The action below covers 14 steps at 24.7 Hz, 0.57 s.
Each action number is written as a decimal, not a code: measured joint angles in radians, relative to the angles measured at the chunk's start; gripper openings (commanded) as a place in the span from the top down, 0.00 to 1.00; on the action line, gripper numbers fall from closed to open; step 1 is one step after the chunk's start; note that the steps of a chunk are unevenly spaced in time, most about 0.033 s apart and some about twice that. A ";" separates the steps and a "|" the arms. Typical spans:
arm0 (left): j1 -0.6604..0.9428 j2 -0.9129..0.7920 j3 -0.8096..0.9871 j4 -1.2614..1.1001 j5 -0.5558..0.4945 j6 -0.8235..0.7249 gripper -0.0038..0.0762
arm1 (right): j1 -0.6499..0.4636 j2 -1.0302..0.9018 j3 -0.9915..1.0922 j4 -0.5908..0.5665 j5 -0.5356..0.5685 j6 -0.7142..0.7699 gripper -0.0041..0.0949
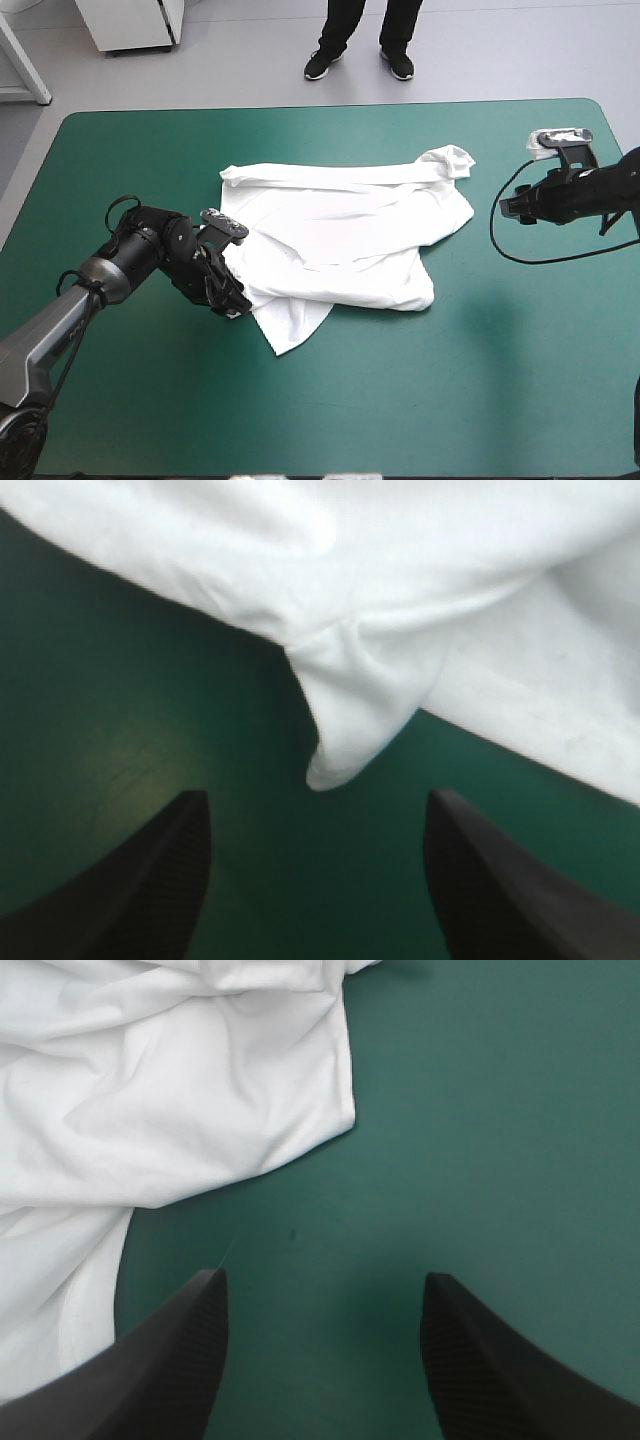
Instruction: Fold the cloth
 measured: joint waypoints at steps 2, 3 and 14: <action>0.000 0.005 0.004 -0.006 -0.024 0.008 0.38 | 0.027 0.000 0.001 -0.020 -0.001 0.001 0.40; 0.000 0.012 0.004 -0.010 -0.031 0.009 0.38 | 0.042 0.000 0.001 -0.032 -0.002 0.004 0.40; -0.037 0.162 0.004 -0.071 -0.106 0.019 0.79 | 0.125 0.083 0.001 -0.144 -0.083 0.028 0.40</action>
